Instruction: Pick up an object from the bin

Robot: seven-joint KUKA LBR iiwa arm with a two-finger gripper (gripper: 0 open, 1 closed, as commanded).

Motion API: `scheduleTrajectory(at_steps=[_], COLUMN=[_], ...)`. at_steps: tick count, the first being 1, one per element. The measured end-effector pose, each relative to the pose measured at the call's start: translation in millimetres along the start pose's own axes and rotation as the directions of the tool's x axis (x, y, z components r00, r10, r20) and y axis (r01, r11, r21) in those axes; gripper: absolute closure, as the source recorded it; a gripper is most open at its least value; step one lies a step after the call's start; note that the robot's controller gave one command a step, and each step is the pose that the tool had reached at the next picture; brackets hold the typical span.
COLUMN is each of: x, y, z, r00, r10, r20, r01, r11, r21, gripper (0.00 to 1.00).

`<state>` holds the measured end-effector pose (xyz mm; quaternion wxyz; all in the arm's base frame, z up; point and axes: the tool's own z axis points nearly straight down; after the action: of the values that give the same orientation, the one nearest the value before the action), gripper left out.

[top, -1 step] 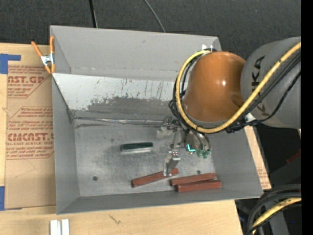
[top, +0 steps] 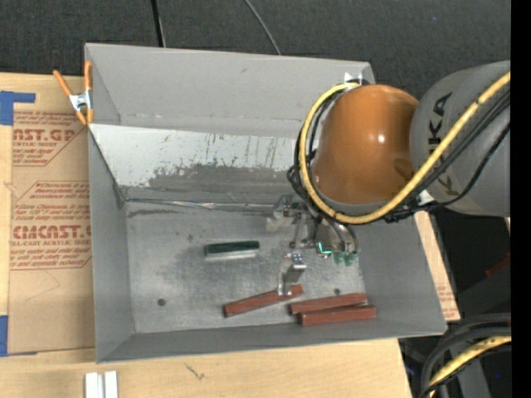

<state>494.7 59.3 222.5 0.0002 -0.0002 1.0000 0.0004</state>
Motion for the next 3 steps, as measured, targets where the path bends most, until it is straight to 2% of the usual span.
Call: scheduleTrajectory(at_steps=[1, 2, 3], x=[-5.6, -22.3, -18.1], y=[-2.6, -0.5, -0.6], z=[52.7, 145.8, 148.9], r00=[0.999, 0.976, 0.977], r10=[0.037, 0.215, 0.213], r20=[0.007, 0.02, 0.005], r01=[-0.037, -0.215, -0.213], r11=[0.999, 0.977, 0.977], r21=[-0.001, -0.008, -0.003], gripper=[0.0, 1.0, 0.0])
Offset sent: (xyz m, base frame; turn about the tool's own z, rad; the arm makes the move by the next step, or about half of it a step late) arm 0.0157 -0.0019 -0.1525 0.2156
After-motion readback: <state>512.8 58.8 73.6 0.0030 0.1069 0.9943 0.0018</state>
